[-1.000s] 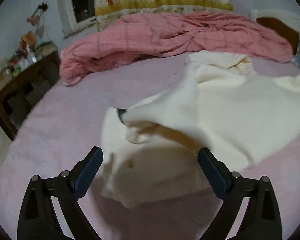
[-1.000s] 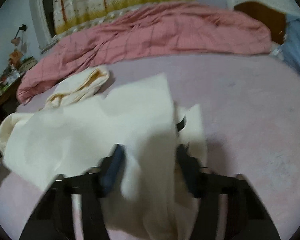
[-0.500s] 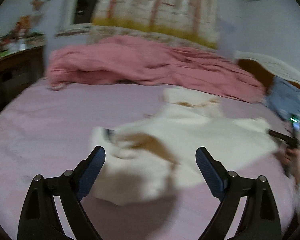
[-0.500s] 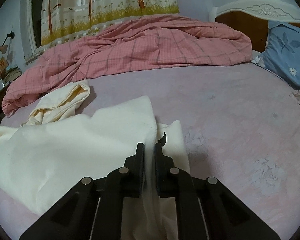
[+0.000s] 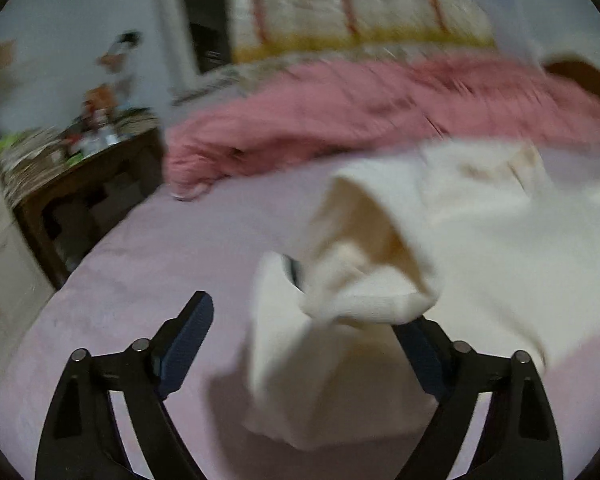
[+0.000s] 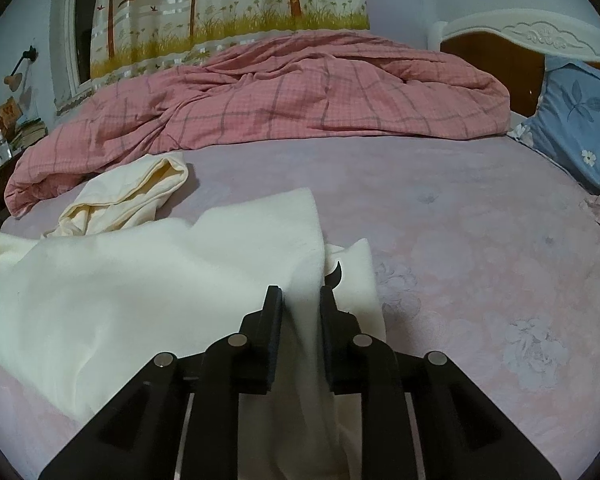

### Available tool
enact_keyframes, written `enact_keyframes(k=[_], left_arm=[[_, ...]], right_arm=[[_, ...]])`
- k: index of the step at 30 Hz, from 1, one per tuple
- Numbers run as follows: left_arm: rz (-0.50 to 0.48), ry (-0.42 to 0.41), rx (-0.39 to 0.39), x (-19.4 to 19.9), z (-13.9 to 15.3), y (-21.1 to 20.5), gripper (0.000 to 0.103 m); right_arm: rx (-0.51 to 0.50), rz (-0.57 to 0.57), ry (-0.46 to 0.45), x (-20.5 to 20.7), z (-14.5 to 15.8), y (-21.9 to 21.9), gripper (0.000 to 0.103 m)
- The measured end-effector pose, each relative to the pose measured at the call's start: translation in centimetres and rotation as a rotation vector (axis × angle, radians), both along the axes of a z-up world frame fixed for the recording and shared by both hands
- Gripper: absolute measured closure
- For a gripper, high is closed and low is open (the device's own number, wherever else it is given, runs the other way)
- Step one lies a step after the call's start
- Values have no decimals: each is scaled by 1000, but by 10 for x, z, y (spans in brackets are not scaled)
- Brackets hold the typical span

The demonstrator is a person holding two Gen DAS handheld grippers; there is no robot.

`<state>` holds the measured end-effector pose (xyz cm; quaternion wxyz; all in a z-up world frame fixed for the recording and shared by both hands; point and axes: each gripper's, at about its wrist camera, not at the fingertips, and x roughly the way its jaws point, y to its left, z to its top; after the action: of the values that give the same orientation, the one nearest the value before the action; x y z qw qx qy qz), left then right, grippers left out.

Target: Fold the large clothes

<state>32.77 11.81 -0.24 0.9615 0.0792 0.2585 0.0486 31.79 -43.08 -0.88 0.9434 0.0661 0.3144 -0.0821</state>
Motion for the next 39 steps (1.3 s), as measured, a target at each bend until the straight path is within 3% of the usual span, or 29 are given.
enact_keyframes(k=[2,4,8,11,13,16,17,19,20,24,26,28,32,34,35,38,39], left_arm=[[45,-1,-47,8,3,18,26],[33,50,-132,19,0,34,36],[-5,89,-255,18,0,44,43],[-108,97,-358,8,12,40,43],[-111,76,-329,2,17,32,33],[-62,99,-270,15,11,27,33],[-38,114,-275,23,5,30,38],[-25,136,-315,36,-7,41,82],[-43,139,-370,38,-12,47,87],[3,101,-353,31,-9,52,88],[-11,101,-370,28,-7,54,81],[-27,122,-421,22,-5,57,45],[-67,229,-520,3,-13,60,41],[-62,311,-625,-5,-23,63,37],[-62,312,-668,-10,-22,66,36],[-51,296,-655,-19,-17,69,34],[-39,302,-670,-21,-21,72,32]], right_arm=[[7,1,2,0,0,-1,84],[7,1,2,1,0,-1,84],[-9,-2,12,-1,1,-1,84],[-27,2,5,-13,9,4,84],[-36,20,-19,-22,17,9,83],[9,36,-25,-24,19,7,70],[34,37,-16,-22,17,5,69],[58,24,16,-17,9,1,69],[52,22,29,-15,5,1,69],[77,5,41,-13,-1,-7,69],[75,-11,23,-16,2,-10,69],[83,-13,15,-22,5,-12,69],[231,-9,11,-36,7,-22,69],[334,15,-1,-47,5,-28,68],[348,21,-10,-52,5,-29,66],[290,-8,-12,-66,6,-28,40],[292,-24,-12,-72,4,-30,38]])
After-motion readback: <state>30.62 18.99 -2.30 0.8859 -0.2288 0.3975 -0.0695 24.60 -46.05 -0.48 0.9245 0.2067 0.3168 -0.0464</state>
